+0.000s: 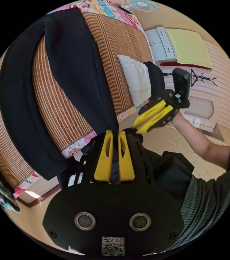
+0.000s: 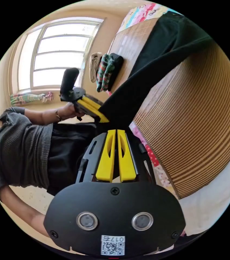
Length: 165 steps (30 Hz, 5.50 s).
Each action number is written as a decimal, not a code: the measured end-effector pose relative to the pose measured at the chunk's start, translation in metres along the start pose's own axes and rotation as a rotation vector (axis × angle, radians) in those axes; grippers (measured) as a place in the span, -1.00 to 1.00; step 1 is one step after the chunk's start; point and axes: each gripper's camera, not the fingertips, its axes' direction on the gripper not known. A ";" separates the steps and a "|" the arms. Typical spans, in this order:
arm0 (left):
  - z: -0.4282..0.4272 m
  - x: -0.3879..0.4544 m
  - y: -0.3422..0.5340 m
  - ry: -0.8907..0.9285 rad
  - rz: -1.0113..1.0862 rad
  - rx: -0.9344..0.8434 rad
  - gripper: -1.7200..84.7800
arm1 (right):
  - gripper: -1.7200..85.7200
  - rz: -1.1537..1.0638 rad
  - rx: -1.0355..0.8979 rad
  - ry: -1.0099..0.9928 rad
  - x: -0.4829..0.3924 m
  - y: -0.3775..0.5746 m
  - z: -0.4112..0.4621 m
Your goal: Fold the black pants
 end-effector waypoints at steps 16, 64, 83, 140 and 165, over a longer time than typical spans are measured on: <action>-0.007 -0.073 0.038 0.277 -0.237 0.174 -0.94 | -0.76 0.562 0.659 0.157 0.174 -0.280 -0.166; -0.129 -0.219 0.108 0.476 -0.147 0.314 -0.92 | -0.87 0.229 0.775 -0.004 0.062 -0.308 0.044; -0.101 -0.215 0.107 0.319 -0.432 0.136 -0.85 | -0.91 0.225 -0.005 -0.191 0.054 -0.186 0.266; -0.373 0.236 0.309 0.444 0.845 0.700 -0.84 | -0.93 -0.629 0.730 -0.236 -0.325 0.037 0.057; -0.100 0.070 0.182 0.053 0.130 0.222 -0.83 | -0.87 0.366 0.433 -0.072 0.042 -0.047 0.271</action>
